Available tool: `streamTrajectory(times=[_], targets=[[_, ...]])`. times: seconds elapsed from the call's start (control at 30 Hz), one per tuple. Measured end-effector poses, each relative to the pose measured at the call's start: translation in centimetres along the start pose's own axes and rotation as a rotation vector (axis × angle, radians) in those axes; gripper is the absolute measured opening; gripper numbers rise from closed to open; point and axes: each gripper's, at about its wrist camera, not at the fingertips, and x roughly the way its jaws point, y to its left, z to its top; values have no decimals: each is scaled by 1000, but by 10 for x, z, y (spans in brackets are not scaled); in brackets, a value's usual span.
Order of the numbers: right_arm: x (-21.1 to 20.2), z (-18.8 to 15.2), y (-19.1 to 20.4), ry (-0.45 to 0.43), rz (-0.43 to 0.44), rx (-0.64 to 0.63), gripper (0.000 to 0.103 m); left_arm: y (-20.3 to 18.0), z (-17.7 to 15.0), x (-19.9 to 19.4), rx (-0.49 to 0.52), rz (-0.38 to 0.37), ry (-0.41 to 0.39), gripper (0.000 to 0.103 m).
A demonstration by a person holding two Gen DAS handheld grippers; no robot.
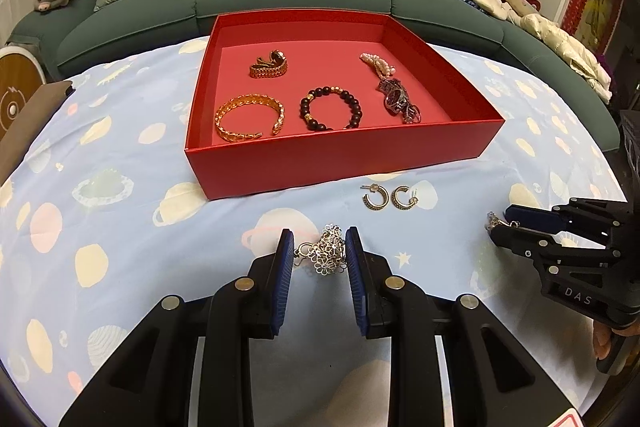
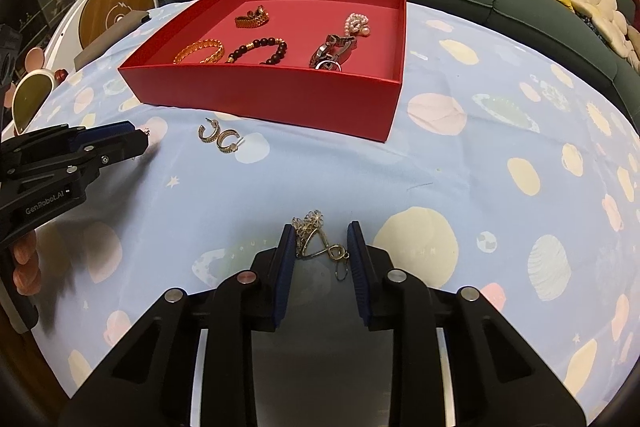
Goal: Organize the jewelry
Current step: 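Carry both silver pendants into the red box and open both grippers, then lift both grippers out of the red box toward the gold hoop earrings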
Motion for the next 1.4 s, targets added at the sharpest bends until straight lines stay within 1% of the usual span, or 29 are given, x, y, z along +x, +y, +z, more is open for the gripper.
streamTrajectory(times=[0.2,0.27,0.43,0.57,0.7,0.9,1.07,1.13,1.23,1.3,1.4], targets=[[-5,3,1,-14,8,12,25,0,3,-10,-15,-22,-12,23],[-10,7,3,-27,15,14,25,0,5,-14,-28,-37,-18,23],[-24,18,13,-68,34,9,25,1,13,-27,-46,-47,-48,23],[-34,32,18,-106,49,16,25,5,22,-37,-68,-57,-68,23],[-43,54,22,-154,61,31,25,5,37,-47,-83,-59,-104,23],[-50,93,23,-223,66,67,25,11,72,-57,-131,-65,-159,23],[-41,126,11,-229,64,122,25,18,111,-56,-154,-38,-192,23],[-36,138,8,-221,65,132,25,21,129,-50,-158,-36,-190,23],[-24,159,-1,-210,74,150,25,20,153,-37,-122,-2,-202,23],[-13,173,-6,-205,87,173,25,20,166,-22,-109,30,-199,24],[7,188,-9,-192,89,190,25,28,179,3,-116,52,-176,24]])
